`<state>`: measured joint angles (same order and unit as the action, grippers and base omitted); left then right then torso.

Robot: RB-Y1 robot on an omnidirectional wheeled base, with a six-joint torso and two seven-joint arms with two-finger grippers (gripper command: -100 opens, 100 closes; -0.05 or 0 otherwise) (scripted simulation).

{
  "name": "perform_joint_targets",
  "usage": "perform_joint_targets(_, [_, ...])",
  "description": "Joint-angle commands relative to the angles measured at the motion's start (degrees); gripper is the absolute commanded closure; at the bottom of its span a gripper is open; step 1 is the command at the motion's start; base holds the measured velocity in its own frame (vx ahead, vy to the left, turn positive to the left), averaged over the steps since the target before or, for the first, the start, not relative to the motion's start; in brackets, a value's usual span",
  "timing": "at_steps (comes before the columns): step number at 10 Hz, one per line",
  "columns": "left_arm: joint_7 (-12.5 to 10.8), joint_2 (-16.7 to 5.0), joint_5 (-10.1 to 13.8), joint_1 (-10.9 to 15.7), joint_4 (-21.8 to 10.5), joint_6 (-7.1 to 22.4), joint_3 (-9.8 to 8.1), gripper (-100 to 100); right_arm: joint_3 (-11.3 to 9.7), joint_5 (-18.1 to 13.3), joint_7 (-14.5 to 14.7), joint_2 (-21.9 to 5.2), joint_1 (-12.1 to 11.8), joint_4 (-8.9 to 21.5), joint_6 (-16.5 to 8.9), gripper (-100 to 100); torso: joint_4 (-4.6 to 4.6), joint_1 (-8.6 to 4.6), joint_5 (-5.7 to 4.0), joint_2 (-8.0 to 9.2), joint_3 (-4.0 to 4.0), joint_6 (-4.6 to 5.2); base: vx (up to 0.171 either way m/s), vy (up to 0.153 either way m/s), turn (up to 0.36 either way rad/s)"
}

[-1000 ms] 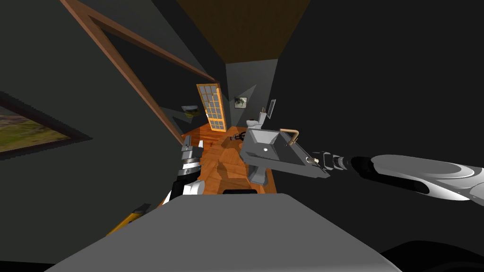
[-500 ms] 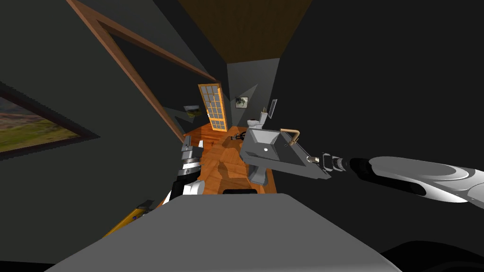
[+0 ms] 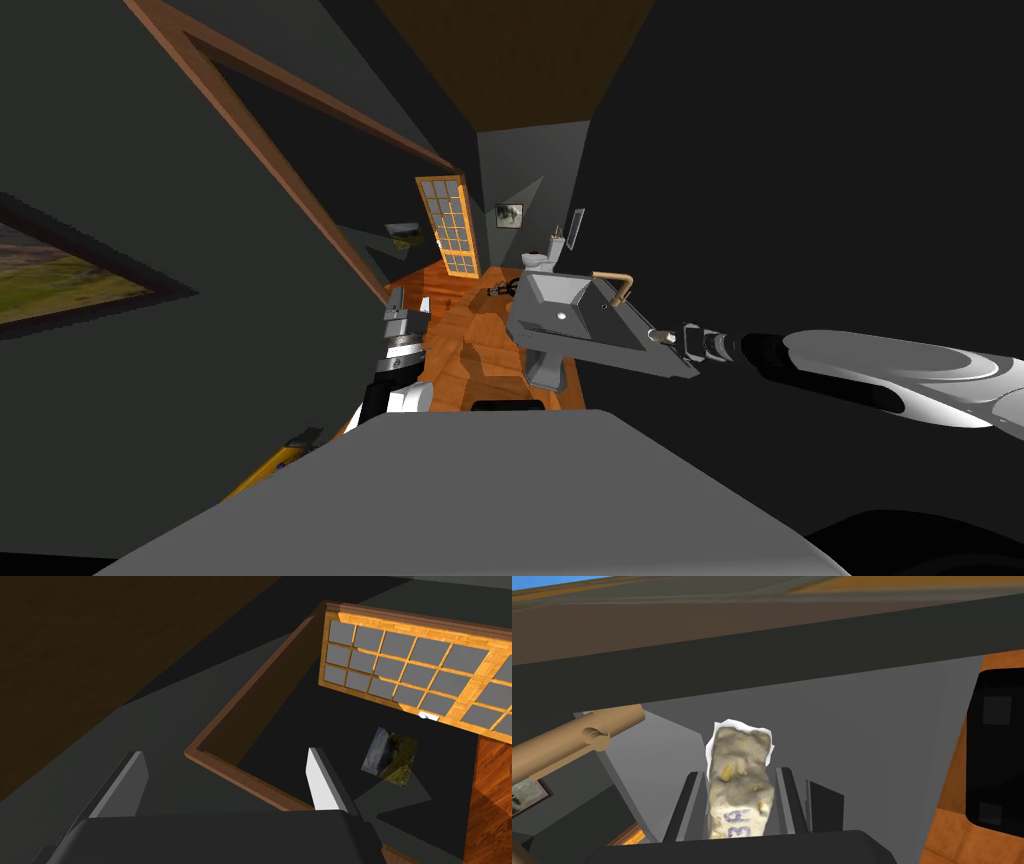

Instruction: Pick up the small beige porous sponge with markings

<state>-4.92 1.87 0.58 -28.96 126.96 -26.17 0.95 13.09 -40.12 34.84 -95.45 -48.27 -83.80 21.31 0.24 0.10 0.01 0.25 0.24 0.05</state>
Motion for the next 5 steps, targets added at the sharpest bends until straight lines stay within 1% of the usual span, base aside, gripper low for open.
perform_joint_targets(1, [0.0,0.0,0.0,0.0,0.0,0.0,0.00,0,0.6,0.0,0.8,0.0,0.6,0.9,1.7,100,0.00,0.00,0.00,0.00,0.00,0.00,0.026,0.045,-0.149])
perform_joint_targets(3, [0.0,0.0,0.0,0.0,0.0,0.0,0.00,0,1.9,0.0,2.0,0.3,1.0,2.0,4.3,100,-0.04,0.11,0.03,-0.04,-0.04,-0.04,0.023,0.047,-0.103])
perform_joint_targets(4, [0.0,0.0,0.0,0.0,0.0,0.0,0.00,0,1.4,0.0,1.5,0.1,1.0,1.6,3.3,100,-0.06,0.12,0.03,-0.05,-0.06,-0.05,0.008,0.020,-0.024])
perform_joint_targets(5, [0.0,0.0,0.0,0.0,0.0,0.0,0.00,0,1.5,0.0,1.6,0.1,1.1,1.7,3.5,0,-0.08,0.05,0.01,-0.06,-0.07,-0.09,0.000,0.000,0.000])
